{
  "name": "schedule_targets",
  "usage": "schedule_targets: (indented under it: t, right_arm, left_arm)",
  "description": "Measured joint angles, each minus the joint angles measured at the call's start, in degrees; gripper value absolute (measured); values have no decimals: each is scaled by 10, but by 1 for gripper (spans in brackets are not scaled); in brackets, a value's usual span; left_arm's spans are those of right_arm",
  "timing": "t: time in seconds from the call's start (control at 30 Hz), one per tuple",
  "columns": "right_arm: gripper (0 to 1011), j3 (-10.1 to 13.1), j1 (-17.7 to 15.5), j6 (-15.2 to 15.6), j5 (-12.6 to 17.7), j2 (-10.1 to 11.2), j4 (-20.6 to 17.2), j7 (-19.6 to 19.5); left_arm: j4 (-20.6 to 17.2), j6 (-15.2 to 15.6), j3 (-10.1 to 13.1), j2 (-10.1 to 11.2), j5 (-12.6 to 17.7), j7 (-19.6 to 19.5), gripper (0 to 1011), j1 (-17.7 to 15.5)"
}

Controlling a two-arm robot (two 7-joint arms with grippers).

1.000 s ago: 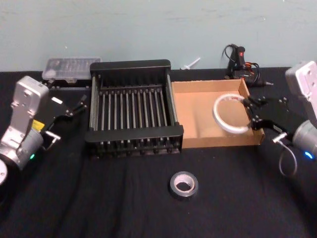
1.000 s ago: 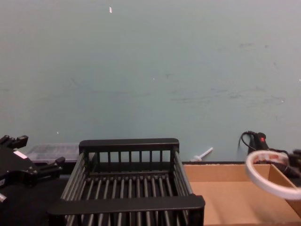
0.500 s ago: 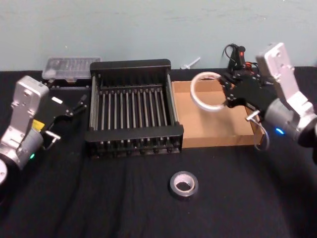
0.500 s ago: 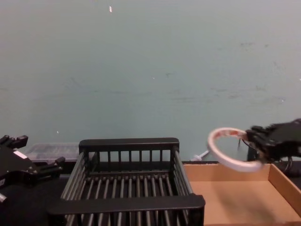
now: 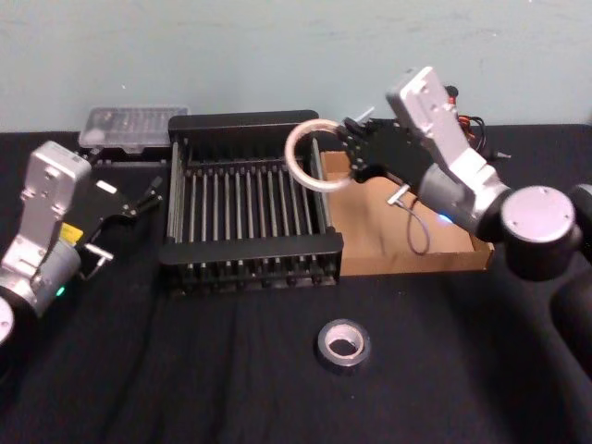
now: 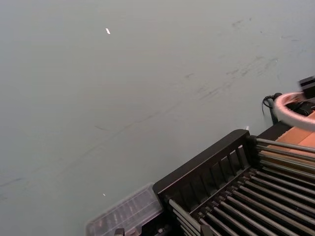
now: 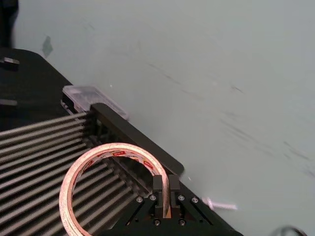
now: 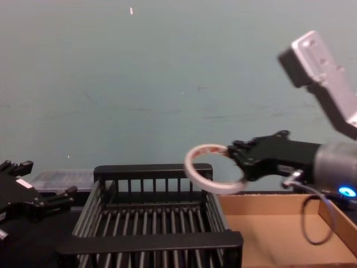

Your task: Pick up the white tape and place it into the black box , Pick up the silver tape and place it into the brown box.

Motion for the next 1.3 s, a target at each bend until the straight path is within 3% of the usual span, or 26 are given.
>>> schedule_targets:
  t: [0.1, 0.53, 0.67, 1.03, 1.3]
  right_arm:
    - [79, -14, 24, -17, -12, -22, 39, -1]
    - [79, -39, 75, -59, -31, -76, 153, 2]
    - [79, -41, 81, -63, -32, -83, 169, 5]
    - [80, -41, 79, -62, -32, -80, 162, 4]
    - [293, -40, 78, -61, -32, -79, 159, 4]
  left_arm:
    - [0, 0, 0, 0, 0, 0, 1001, 0]
    - [0, 0, 0, 0, 0, 0, 1001, 0]
    - [0, 0, 0, 0, 0, 0, 1001, 0]
    - [0, 0, 0, 0, 0, 0, 1001, 0]
    - [0, 0, 0, 0, 0, 0, 1001, 0]
